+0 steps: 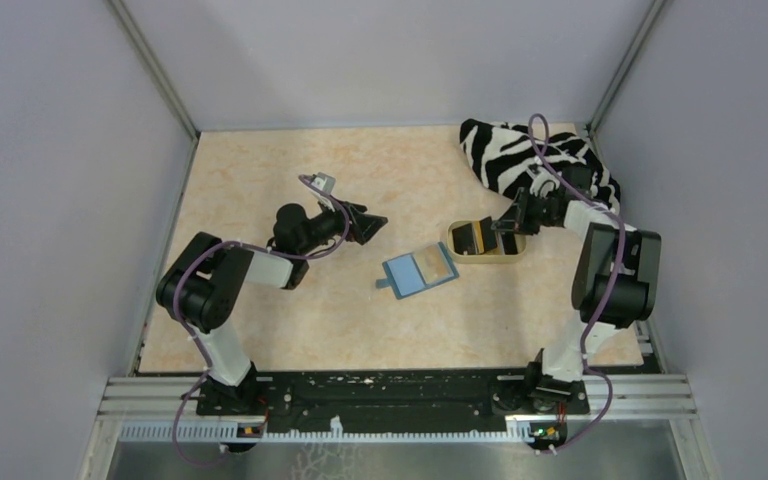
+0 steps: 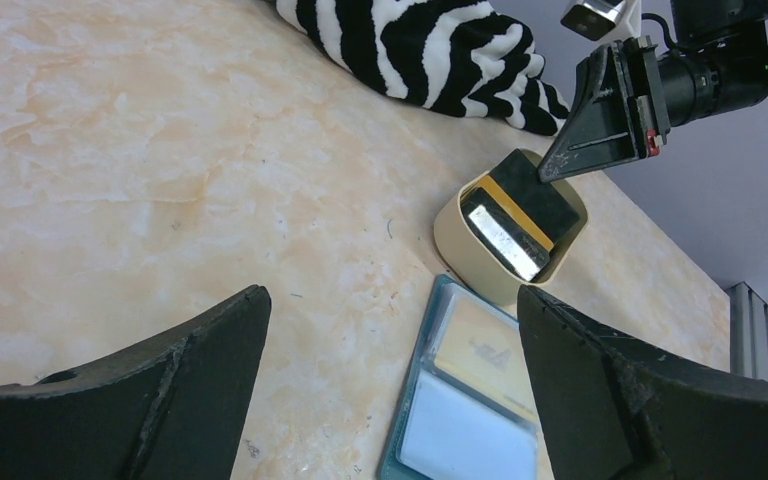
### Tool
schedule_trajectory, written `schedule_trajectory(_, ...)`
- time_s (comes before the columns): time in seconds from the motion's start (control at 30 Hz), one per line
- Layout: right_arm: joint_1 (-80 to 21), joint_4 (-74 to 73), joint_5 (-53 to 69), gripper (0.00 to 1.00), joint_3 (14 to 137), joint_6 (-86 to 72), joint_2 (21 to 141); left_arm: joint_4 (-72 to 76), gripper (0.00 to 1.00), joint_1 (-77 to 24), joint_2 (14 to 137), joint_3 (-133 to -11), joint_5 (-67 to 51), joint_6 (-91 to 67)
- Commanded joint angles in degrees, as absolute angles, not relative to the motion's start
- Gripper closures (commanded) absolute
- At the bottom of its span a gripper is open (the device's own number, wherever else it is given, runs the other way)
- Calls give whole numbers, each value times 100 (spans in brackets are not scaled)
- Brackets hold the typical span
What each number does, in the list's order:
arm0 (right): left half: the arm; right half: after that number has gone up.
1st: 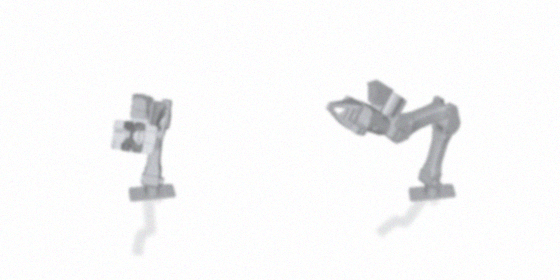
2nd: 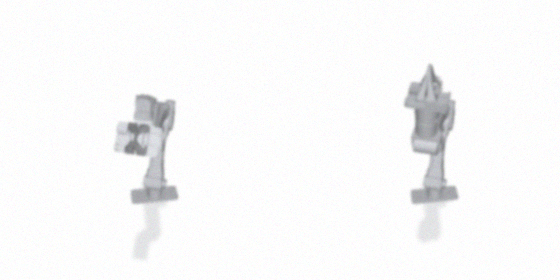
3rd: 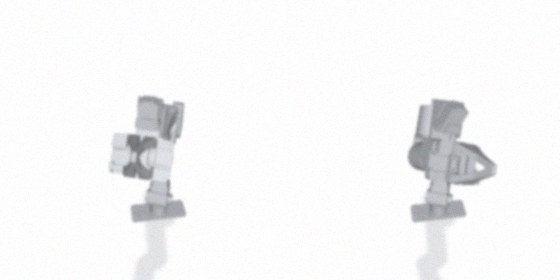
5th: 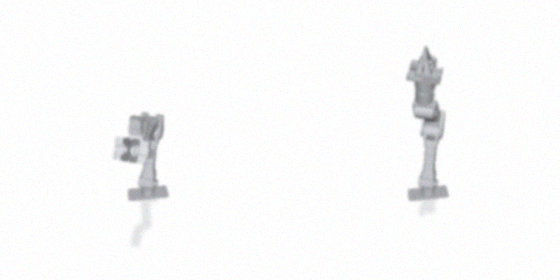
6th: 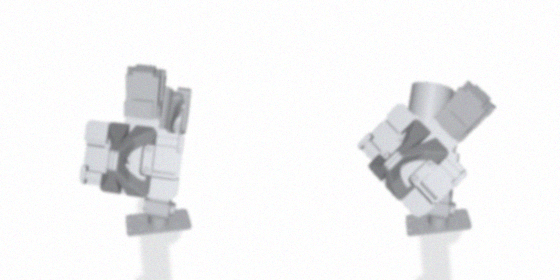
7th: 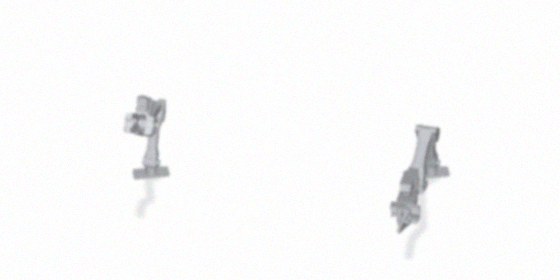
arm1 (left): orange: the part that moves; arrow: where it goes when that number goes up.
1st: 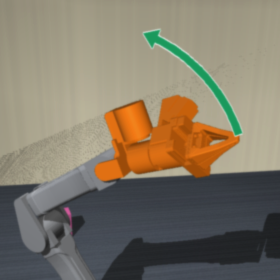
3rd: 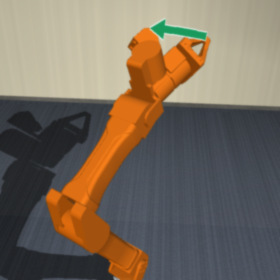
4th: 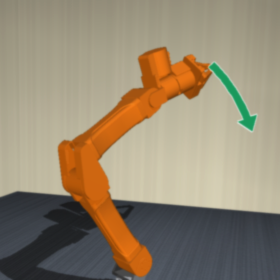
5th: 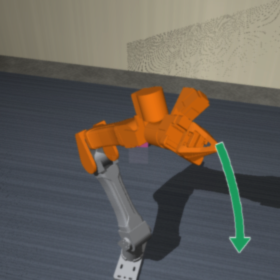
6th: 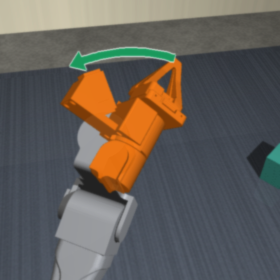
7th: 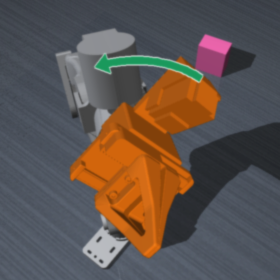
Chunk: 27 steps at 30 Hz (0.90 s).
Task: Put the credit cards into the card holder
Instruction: Pick up the credit card from the storage box.
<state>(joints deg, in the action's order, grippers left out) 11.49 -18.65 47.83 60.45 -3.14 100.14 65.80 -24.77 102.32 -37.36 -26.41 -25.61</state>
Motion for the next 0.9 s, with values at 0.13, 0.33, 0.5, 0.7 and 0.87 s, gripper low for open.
schedule_trajectory(0.13,1423,-2044,4976,100,6381,-36,9475,7211,1,-2483,10431,-3782,-3113,-2707)
schedule_trajectory(0.33,1629,-1974,5293,100,6340,-202,9350,8111,1,-2408,11028,-3987,-3822,-3576)
schedule_trajectory(0.5,1677,-1833,5547,100,6288,-415,9335,8523,4,-2408,11302,-4156,-4254,-4019)
schedule_trajectory(0.7,1722,-1371,6005,100,6082,-915,9290,10251,10,-2455,12566,-4826,-4858,-6184)
schedule_trajectory(0.87,1716,-361,6642,100,5683,-1896,9313,10217,12,-2814,12823,-5233,-4803,-6361)
